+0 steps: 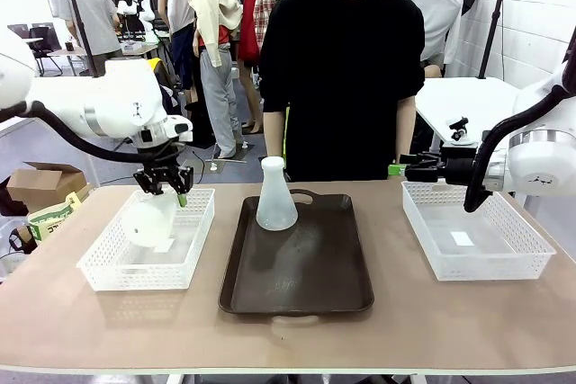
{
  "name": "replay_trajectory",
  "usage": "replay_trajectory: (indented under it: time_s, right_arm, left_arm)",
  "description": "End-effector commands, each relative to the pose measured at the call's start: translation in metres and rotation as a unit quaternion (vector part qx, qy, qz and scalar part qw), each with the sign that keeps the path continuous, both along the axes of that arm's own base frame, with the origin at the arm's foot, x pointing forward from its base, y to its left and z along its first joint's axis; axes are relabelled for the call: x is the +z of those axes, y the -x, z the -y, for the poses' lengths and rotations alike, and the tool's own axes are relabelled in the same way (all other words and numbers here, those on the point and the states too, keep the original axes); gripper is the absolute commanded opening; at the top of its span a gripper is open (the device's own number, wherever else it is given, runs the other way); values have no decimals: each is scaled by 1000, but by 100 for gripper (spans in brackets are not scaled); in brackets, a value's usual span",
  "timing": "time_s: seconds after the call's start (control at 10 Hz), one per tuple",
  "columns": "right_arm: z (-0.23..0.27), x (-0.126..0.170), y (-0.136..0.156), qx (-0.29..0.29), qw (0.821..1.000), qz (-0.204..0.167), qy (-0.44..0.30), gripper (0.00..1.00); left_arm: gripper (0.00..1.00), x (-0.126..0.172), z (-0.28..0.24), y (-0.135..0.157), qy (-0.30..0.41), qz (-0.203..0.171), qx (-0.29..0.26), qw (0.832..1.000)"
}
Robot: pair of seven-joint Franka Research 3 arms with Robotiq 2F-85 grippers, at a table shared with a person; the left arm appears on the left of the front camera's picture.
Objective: Prepare the laboratory tools.
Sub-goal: Place the picked Big flask upright in the Handle tray as directed by the person.
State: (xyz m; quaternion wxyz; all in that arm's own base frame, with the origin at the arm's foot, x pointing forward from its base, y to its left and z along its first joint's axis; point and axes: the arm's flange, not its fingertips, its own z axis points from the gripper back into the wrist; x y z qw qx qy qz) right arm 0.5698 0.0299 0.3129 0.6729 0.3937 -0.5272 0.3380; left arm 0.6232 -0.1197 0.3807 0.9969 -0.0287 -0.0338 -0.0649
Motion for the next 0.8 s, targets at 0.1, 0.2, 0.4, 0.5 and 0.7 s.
replay_trajectory:
  time_s: [0.1, 0.2, 0.4, 0.5, 0.7]
  right_arm:
    - [-1, 0, 1, 5, 1000, 0, 5, 100]
    - [-1, 0, 1, 5, 1000, 0, 5, 100]
    - [-1, 0, 1, 5, 1000, 0, 5, 100]
    - [-1, 0, 1, 5, 1000, 0, 5, 100]
    - [-1, 0, 1, 5, 1000, 0, 5, 100]
  left_arm:
    - [0, 30, -10, 24, 4, 1, -15, 1000]
    - [0, 41, -11, 27, -1, 13, -22, 1000]
    - [0, 58, -13, 31, 4, 31, -28, 999]
    - [0, 58, -14, 30, 0, 28, -26, 999]
    - [0, 57, -7, 25, -1, 22, -18, 1000]
